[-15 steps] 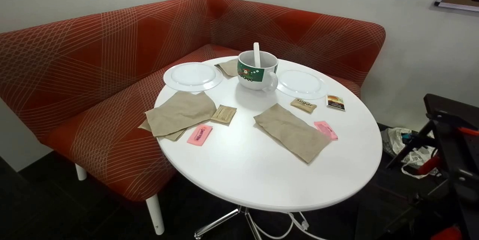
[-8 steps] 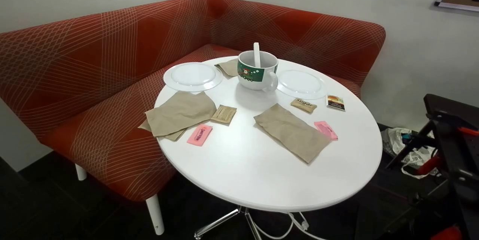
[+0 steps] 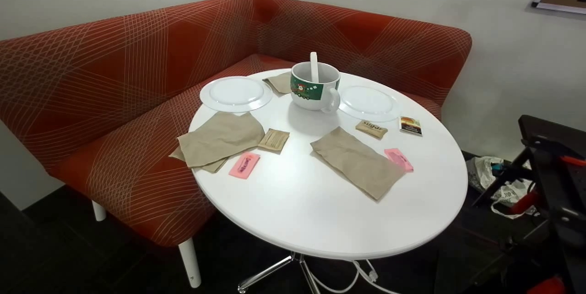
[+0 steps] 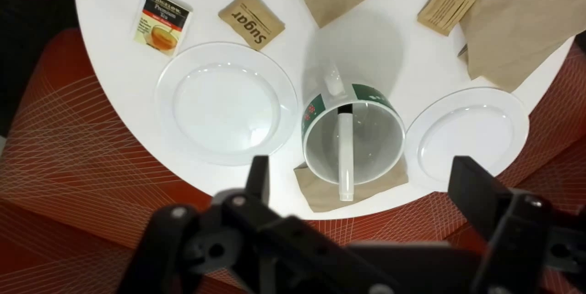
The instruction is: Pick up the pen from the mug cup and put it on the table.
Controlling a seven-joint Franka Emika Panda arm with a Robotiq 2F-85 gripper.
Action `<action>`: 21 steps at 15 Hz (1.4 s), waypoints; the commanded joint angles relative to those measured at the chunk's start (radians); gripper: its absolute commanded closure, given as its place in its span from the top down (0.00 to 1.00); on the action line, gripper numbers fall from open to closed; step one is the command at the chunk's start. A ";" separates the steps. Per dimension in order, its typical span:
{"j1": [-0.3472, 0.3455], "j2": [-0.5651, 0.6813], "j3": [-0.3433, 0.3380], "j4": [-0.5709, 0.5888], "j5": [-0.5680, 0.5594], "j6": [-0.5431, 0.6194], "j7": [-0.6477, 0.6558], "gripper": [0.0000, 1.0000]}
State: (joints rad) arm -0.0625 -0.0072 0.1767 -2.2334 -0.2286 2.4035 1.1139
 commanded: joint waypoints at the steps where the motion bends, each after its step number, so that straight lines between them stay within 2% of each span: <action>1: 0.048 0.121 -0.068 0.075 -0.110 0.061 0.119 1.00; 4: 0.089 0.192 -0.129 0.114 -0.200 0.100 0.188 1.00; 5: 0.093 0.144 -0.131 0.068 -0.145 0.084 0.128 1.00; 7: 0.108 0.180 -0.153 0.090 -0.168 0.095 0.145 1.00; 12: 0.113 0.190 -0.156 0.103 -0.168 0.095 0.144 1.00; 18: 0.135 0.305 -0.209 0.174 -0.174 0.239 0.142 1.00; 21: 0.151 0.382 -0.235 0.232 -0.143 0.250 0.117 1.00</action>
State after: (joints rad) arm 0.0604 0.2919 -0.0251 -2.0806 -0.4054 2.6418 1.2617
